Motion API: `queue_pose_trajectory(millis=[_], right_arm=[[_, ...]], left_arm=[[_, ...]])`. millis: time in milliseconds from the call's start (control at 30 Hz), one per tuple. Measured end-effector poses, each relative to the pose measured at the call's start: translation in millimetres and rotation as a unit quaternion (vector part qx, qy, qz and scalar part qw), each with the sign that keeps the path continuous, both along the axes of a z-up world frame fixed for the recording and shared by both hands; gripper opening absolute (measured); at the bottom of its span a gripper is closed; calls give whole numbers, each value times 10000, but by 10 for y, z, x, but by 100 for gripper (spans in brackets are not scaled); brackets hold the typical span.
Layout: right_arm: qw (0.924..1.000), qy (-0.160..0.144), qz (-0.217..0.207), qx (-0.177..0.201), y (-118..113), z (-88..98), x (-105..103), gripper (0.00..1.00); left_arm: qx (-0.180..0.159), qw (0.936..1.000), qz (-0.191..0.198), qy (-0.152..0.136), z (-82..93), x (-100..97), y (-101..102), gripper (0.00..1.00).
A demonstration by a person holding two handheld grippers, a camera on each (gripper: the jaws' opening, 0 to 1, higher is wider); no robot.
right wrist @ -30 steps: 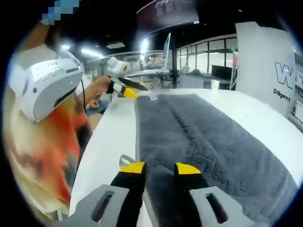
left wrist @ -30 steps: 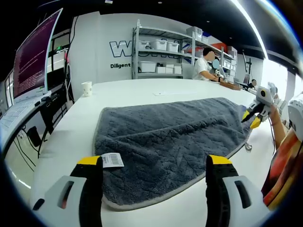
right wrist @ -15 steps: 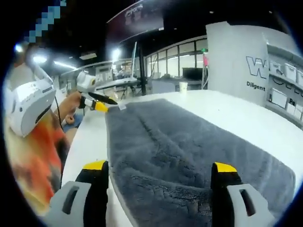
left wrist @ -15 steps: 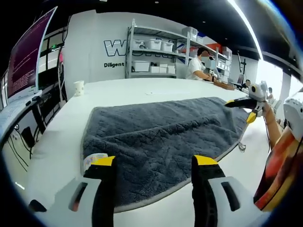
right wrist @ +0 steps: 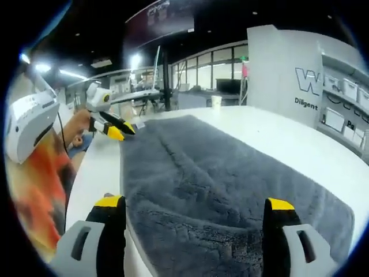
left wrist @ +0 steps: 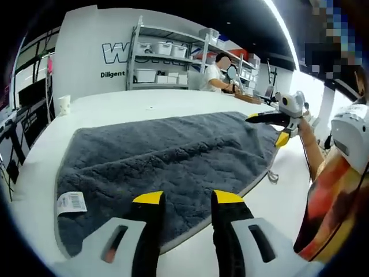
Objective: Open the folded towel by lifting each exposed corner and separating the folded layers until the towel lies flat within the target outline without major curled edges
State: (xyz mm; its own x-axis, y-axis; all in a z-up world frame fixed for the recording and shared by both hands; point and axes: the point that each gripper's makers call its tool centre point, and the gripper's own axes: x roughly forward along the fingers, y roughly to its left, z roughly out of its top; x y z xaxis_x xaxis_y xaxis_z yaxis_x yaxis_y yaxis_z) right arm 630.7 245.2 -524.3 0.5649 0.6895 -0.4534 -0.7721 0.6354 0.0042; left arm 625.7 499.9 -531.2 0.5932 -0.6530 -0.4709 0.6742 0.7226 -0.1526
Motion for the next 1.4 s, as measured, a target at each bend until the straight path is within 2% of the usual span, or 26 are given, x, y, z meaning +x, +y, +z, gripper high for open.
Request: queue_pose_trajectory(millis=[133, 200, 267, 400, 500, 600, 633, 667, 1400], right_arm=[[10000, 5, 22, -32, 8, -12, -6, 99], [10000, 10, -13, -37, 1, -19, 1, 99], [10000, -6, -51, -18, -11, -18, 17, 99], [10000, -5, -80, 7, -26, -15, 20, 99], [10000, -9, -61, -65, -29, -35, 13, 99], [9998, -9, -52, -181, -32, -73, 13, 99], [9998, 7, -49, -192, -36, -81, 11, 99], [9998, 18, -44, -189, -36, -85, 8, 99], [9996, -17, -64, -286, -75, -102, -2, 99]], left_arm=[[277, 9995, -161, 6, -81, -20, -53, 25], [354, 9993, -100, 1, -107, 5, -38, 19], [363, 9993, -109, 8, -110, 9, -22, 12], [254, 9996, -129, 52, -98, -5, -54, 10], [479, 9988, -99, 89, -160, -6, -33, 3], [1008, 9946, -75, 249, -319, -25, 67, 1], [841, 9963, -65, 157, -278, -8, 24, 1], [829, 9963, -67, 222, -277, -27, 31, 1], [860, 9945, -92, 588, -292, -275, 99, 0]])
